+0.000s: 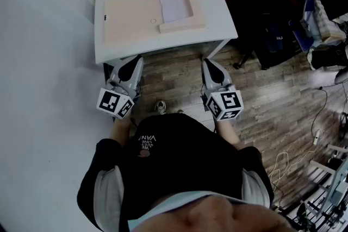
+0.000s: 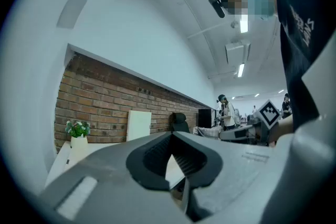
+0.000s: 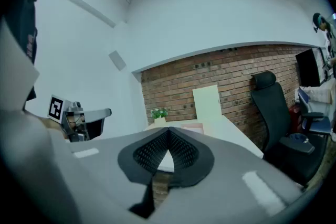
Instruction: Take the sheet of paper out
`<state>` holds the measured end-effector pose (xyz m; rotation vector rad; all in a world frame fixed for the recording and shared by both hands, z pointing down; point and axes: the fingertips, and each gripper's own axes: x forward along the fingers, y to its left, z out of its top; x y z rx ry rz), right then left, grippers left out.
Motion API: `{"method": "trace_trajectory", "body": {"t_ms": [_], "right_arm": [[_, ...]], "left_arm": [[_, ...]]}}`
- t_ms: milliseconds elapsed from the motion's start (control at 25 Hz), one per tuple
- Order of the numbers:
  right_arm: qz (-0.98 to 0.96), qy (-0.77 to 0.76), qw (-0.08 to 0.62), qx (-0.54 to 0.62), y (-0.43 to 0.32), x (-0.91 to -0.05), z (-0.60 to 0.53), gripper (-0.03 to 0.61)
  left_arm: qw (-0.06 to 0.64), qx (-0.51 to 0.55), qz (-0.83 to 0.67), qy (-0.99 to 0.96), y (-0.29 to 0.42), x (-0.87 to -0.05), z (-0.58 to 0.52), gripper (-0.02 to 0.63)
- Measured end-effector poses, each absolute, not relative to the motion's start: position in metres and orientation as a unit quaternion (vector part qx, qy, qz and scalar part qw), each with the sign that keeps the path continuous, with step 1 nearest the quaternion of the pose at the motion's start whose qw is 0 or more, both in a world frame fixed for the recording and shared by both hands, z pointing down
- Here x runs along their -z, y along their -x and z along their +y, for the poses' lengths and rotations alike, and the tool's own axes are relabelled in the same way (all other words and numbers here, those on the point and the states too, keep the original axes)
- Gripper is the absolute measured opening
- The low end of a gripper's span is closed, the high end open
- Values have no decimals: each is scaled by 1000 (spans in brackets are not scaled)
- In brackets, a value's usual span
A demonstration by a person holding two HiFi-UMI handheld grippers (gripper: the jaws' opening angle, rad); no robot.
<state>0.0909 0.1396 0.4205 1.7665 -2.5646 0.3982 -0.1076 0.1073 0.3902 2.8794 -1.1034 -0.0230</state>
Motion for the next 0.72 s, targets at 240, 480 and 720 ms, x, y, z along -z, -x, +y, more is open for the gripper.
{"method": "trace_trajectory", "body": {"t_ms": [240,480,720], "right_arm": [[-812,-569,-4,-133,-98,-419,144,2],[-813,-566,-3,-137,-101,-421,147,2],[-825,-547,-2,-142,-102,-426,153,2]], "left_arm": [[33,1,-353,-935,110,-395,112,-11],[28,6,-355,-934,106,-394,118,-11],[31,8,-377,-926,105,-401,131,-11]]}}
